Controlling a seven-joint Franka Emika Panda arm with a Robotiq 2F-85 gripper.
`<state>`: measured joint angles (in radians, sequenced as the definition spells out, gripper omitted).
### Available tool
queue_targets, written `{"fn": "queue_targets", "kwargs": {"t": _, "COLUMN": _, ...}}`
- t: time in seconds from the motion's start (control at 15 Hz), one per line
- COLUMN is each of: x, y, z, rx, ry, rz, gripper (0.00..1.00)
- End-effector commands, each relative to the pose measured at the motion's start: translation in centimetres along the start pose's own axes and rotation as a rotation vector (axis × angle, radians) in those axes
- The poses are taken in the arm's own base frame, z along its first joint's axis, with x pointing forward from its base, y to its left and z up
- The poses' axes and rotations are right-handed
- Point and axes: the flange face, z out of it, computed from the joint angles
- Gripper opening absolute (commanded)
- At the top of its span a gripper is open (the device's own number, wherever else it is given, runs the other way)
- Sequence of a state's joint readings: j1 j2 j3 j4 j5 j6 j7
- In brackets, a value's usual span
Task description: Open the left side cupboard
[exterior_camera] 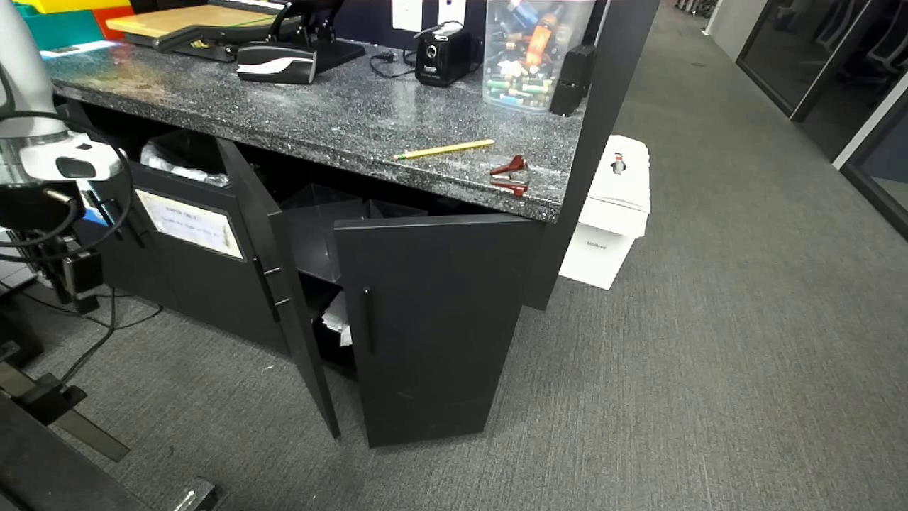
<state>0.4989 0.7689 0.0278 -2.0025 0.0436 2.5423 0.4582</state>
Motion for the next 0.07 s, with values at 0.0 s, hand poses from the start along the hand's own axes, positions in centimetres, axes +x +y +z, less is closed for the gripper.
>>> {"fn": "queue_targets", "kwargs": {"t": 0.0, "x": 0.10, "y": 0.28, "z": -0.13, "rx": 0.001, "ry": -0.002, "rz": 0.005, "gripper": 0.52}}
